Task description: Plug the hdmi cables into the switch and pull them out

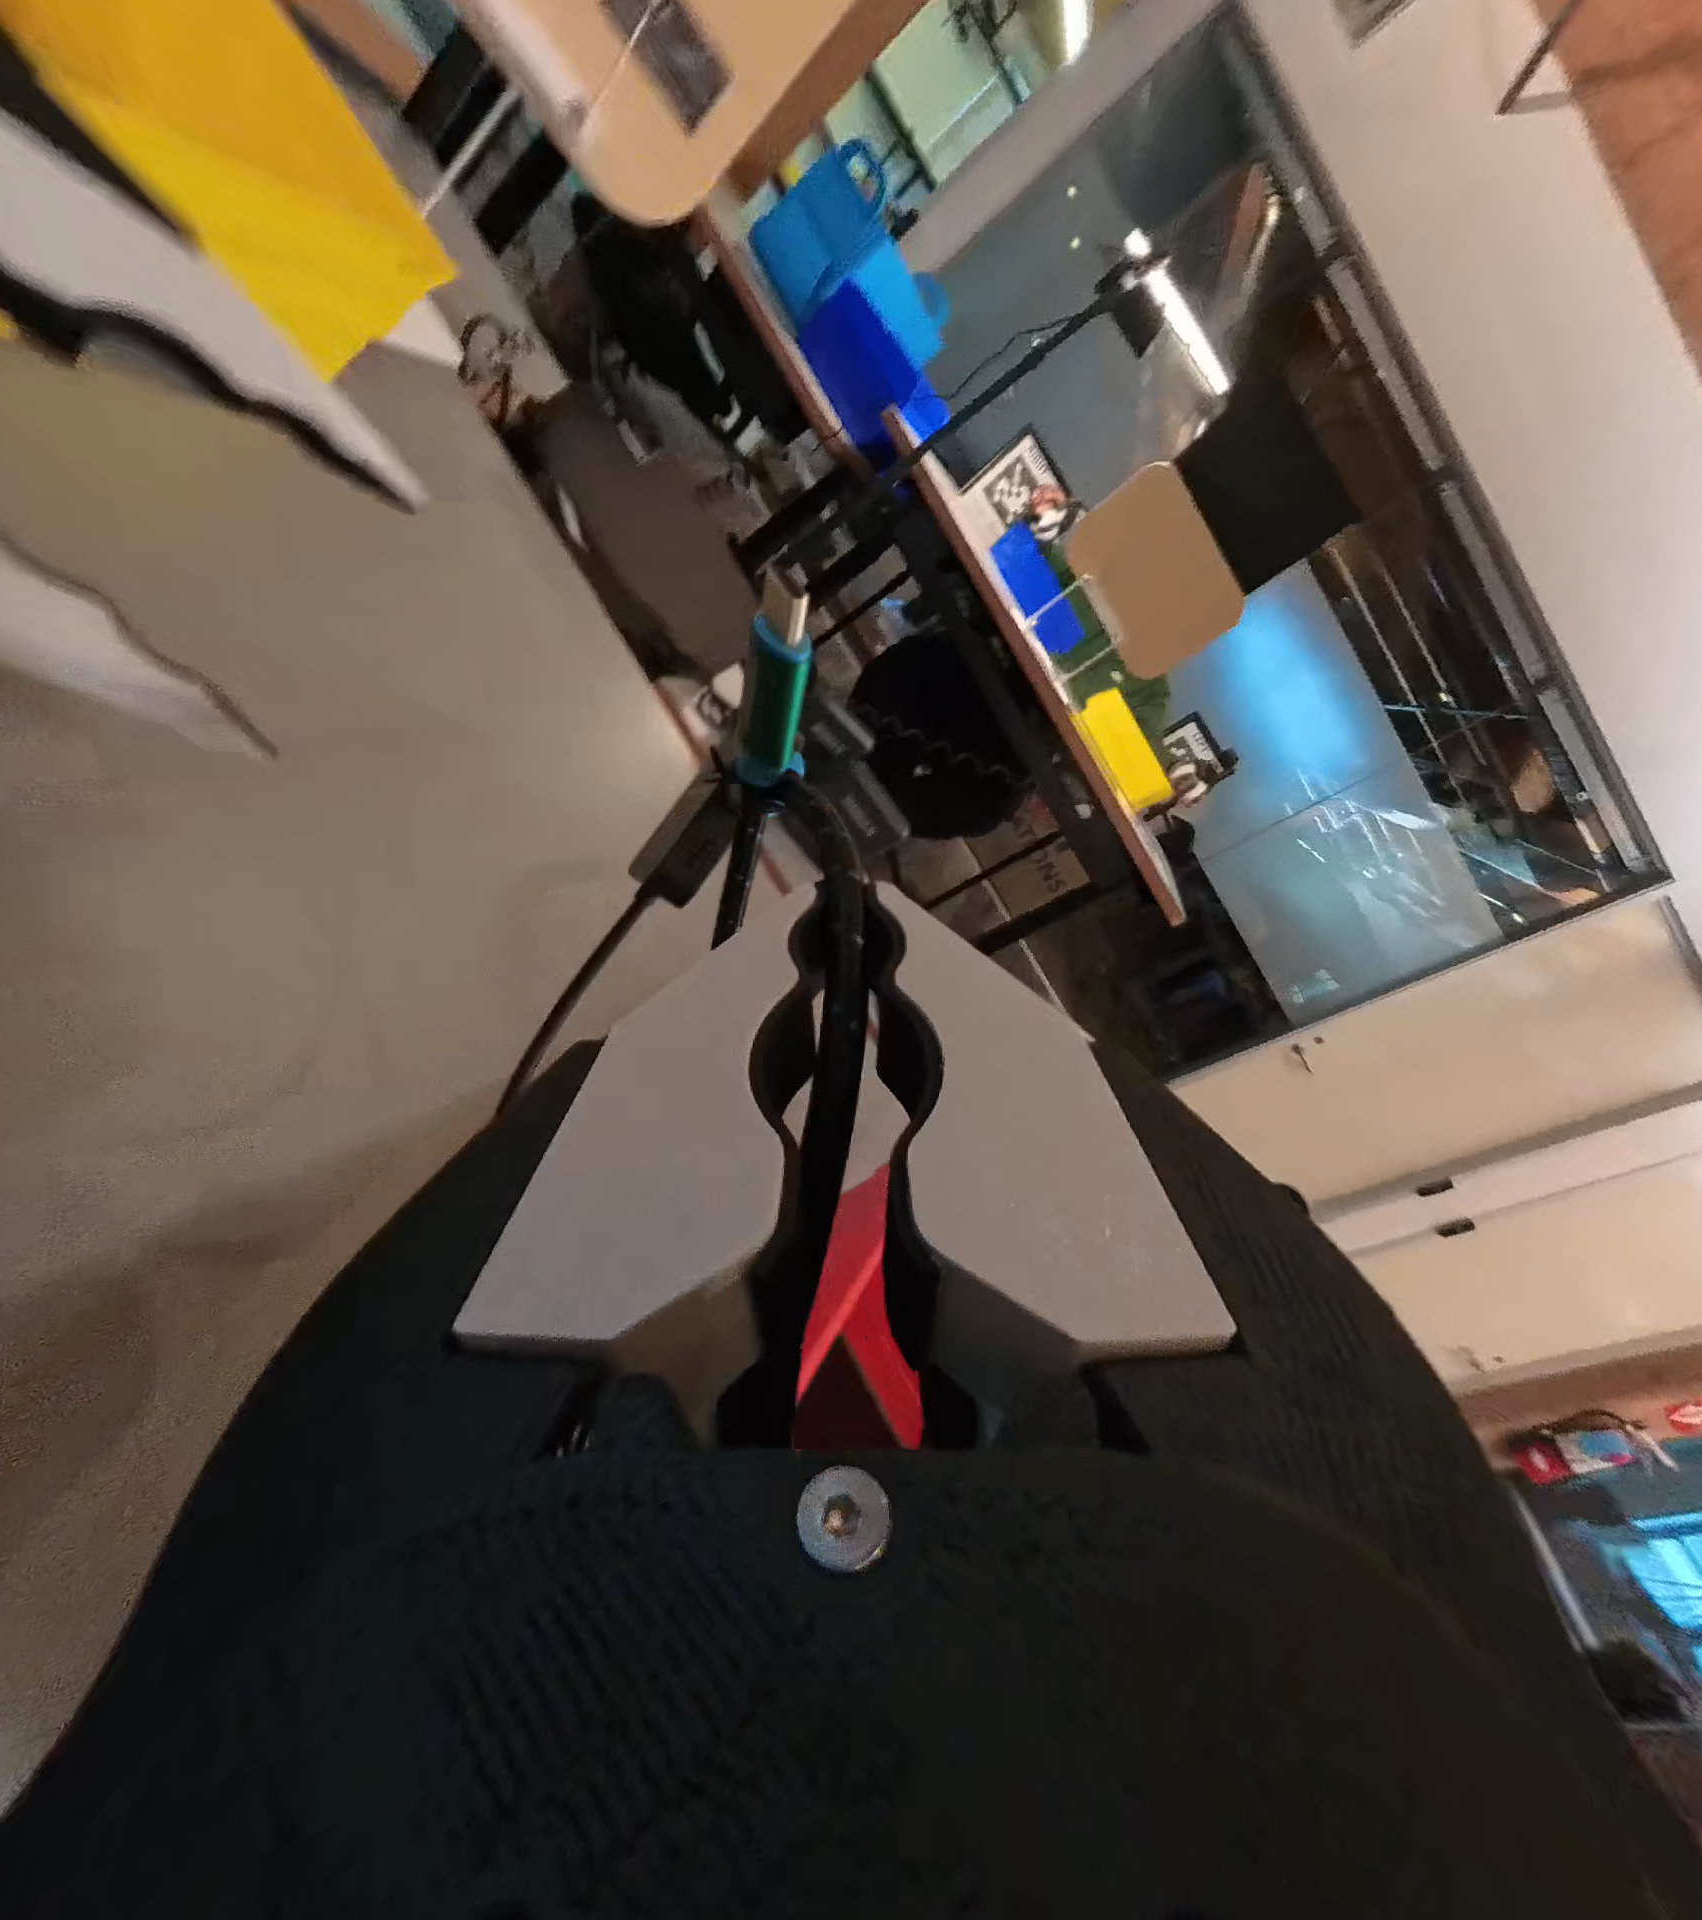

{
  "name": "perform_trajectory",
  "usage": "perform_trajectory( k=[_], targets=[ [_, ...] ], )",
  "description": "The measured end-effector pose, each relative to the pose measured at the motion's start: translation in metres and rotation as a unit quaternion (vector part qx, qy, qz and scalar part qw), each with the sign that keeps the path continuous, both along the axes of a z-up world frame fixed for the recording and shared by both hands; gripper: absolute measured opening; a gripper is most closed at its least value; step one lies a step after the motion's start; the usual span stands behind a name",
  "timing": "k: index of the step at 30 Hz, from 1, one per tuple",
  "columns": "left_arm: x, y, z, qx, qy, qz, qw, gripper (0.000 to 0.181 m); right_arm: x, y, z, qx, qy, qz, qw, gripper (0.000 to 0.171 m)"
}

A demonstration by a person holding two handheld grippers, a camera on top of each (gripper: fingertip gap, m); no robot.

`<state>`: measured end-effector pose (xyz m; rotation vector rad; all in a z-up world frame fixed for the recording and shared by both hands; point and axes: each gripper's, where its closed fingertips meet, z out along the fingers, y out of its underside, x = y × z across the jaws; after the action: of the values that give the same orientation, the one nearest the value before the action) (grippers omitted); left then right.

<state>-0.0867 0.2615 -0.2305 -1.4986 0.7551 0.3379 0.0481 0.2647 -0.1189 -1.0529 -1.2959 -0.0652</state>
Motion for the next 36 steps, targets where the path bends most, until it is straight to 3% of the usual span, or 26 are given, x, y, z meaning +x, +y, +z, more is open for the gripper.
perform_trajectory(
  k=[6,11,17,22,30,34,35,36],
  targets=[
    [0.000,0.003,-0.011,-0.025,-0.001,0.001,1.000,0.078,0.039,0.034,0.071,0.010,0.022,-0.022,0.999,0.003],
    [0.004,0.003,-0.013,-0.024,0.011,-0.001,1.000,0.076,0.081,0.083,0.081,0.024,-0.116,-0.101,0.988,0.004],
    [0.005,0.003,-0.016,-0.031,0.015,-0.001,0.999,0.075,0.115,0.131,0.032,-0.028,-0.344,-0.117,0.931,0.003],
    [0.006,0.003,-0.019,-0.039,0.015,-0.004,0.999,0.073,0.117,0.158,-0.021,-0.120,-0.449,-0.105,0.879,0.004],
    [0.007,0.002,-0.019,-0.045,0.006,-0.012,0.999,0.072,0.096,0.203,-0.069,-0.208,-0.474,-0.137,0.845,0.004],
    [0.010,0.001,-0.021,-0.048,0.007,-0.018,0.999,0.072,0.090,0.214,-0.085,-0.267,-0.444,-0.179,0.836,0.005],
    [0.011,0.001,-0.021,-0.050,0.009,-0.018,0.999,0.072,0.088,0.216,-0.086,-0.278,-0.432,-0.186,0.837,0.008],
    [0.011,0.001,-0.022,-0.050,0.011,-0.019,0.999,0.072,0.088,0.221,-0.082,-0.276,-0.422,-0.199,0.840,0.023]
  ],
)
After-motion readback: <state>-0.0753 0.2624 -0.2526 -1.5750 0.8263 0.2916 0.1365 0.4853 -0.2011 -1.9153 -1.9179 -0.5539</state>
